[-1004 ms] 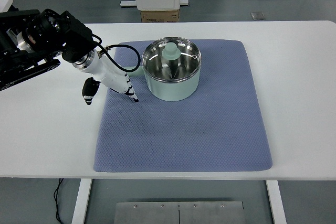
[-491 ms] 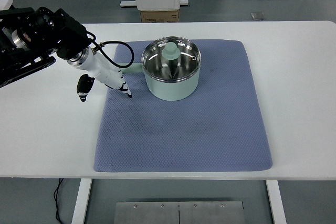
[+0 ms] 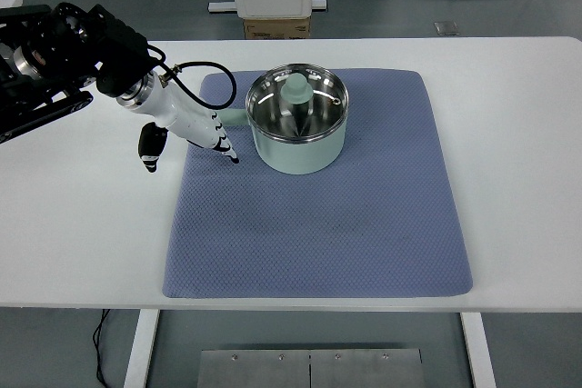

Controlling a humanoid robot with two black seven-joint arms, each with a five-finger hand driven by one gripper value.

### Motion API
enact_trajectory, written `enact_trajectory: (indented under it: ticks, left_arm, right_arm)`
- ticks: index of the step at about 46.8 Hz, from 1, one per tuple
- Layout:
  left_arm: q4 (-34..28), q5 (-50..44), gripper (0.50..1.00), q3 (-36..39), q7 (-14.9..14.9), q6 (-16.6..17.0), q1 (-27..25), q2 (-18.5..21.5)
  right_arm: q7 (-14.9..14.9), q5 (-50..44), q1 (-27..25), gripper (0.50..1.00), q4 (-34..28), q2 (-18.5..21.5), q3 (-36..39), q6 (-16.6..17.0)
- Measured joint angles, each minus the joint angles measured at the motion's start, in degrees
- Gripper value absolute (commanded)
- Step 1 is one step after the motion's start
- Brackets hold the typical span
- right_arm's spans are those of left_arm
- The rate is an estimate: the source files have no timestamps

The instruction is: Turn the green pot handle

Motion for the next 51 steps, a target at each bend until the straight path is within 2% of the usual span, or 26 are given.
enact_trajectory:
  ticks: [8,15,22,28,35,40,47,51]
  left_arm:
    - [-0.8,-2.2,1.000,-0.8,0.0,0.0,-2.4,2.4]
    - [-0.4,-10.1,1.000,-3.6,0.0,-0.1,-5.6,4.3]
    - [-0.2,-18.1,1.000,-6.8,0.0,-0.2,-6.3,6.0]
    - [0.2,-32.5,1.000,-8.1,0.0,-0.7,-5.8,6.5]
    - [0.2,-49.0,1.000,-8.2,0.0,-4.6,-5.8,7.4]
    - [0.6,-55.6,1.000,-9.2,0.0,-4.5,-5.7,7.3]
    - [4.6,-72.5,1.000,-10.8,0.0,-4.2,-2.9,6.7]
    - [7.0,-78.7,1.000,-10.9,0.0,-4.1,-1.7,6.4]
  right_arm:
    - [0.0,0.0,0.0,1.000,0.0,0.0,0.0,0.0]
    - [0.0,0.0,0.0,1.000,0.0,0.0,0.0,0.0]
    - [0.0,0.0,0.0,1.000,0.0,0.0,0.0,0.0]
    - [0.0,0.0,0.0,1.000,0.0,0.0,0.0,0.0]
    - [0.0,0.0,0.0,1.000,0.0,0.0,0.0,0.0]
    - [0.0,0.0,0.0,1.000,0.0,0.0,0.0,0.0]
    - [0.0,0.0,0.0,1.000,0.0,0.0,0.0,0.0]
    - [0.0,0.0,0.0,1.000,0.0,0.0,0.0,0.0]
